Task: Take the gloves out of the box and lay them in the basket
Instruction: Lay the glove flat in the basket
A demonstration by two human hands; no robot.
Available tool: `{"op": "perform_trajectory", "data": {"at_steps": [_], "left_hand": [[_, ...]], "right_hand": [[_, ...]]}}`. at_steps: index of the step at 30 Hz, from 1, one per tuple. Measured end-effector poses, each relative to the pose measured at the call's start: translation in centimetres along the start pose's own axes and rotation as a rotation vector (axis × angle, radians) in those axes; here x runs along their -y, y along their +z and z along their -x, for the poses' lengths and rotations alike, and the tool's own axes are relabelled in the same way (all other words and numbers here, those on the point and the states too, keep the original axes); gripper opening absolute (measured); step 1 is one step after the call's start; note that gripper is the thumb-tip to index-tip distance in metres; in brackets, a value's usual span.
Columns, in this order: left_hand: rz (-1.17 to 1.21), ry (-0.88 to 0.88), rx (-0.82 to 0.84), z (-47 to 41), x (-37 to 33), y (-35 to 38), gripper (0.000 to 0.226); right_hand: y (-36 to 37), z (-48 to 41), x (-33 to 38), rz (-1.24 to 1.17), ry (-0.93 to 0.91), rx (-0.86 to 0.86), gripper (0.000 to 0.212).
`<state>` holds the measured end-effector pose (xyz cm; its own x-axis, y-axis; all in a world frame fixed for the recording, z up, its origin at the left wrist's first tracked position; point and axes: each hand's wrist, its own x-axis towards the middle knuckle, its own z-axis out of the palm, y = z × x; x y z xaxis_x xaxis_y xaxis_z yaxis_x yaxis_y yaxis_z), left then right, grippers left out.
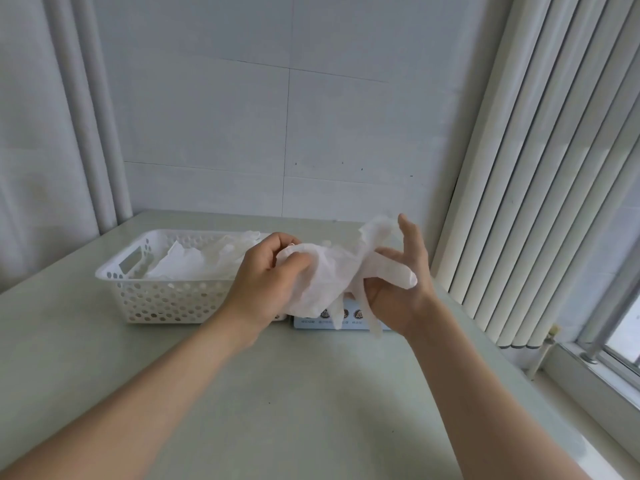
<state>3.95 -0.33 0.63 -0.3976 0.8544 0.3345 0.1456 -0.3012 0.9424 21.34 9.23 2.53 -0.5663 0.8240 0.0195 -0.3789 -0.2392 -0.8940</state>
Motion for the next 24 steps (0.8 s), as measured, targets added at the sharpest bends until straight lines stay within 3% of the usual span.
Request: {"op": "perform_trajectory", "data": {"at_steps": [3,6,8,11,13,18,20,24], "left_hand": [[-0.011,-0.034,0.008,-0.3,-0.3,-0.7,0.028],[-0.008,-0.053,0.024,-0.4,-0.6,-1.4,0.017],[0.033,-0.079,0.034,-0.4,-0.9,-1.8,0.013],[0.049,-0.094,0.064,-0.5,-1.1,-2.1,0.011],[0.020,-0.079,0.077,-0.5,-1.1,-2.2,0.009],[-0.034,-0.057,0.118,-0.5,-1.5,-2.5,0.020],[-0.075,-0.020,0.103,-0.7,-1.5,-2.9,0.024],[-0.150,0.067,0.000,-1.3,-1.2,-4.0,0.033]], "right_hand": [[0.1,-0.1,-0.2,0.080,0.046,0.025,0.071],[0.3,-0.3,-0.7,0.197,0.054,-0.029,0.035],[0.5,-0.3,-0.9,0.277,-0.044,-0.065,0.016],[0.8,0.1,-1.0,0.437,-0.239,-0.147,0.033],[1.1,0.3,-1.1,0.513,-0.300,-0.077,0.035],[1.9,0.5,-1.7,0.767,-0.229,0.094,0.027],[2.2,0.5,-1.9,0.808,-0.239,0.081,0.011],[2.5,0.1,-2.1,0.757,-0.302,-0.030,0.019]]}}
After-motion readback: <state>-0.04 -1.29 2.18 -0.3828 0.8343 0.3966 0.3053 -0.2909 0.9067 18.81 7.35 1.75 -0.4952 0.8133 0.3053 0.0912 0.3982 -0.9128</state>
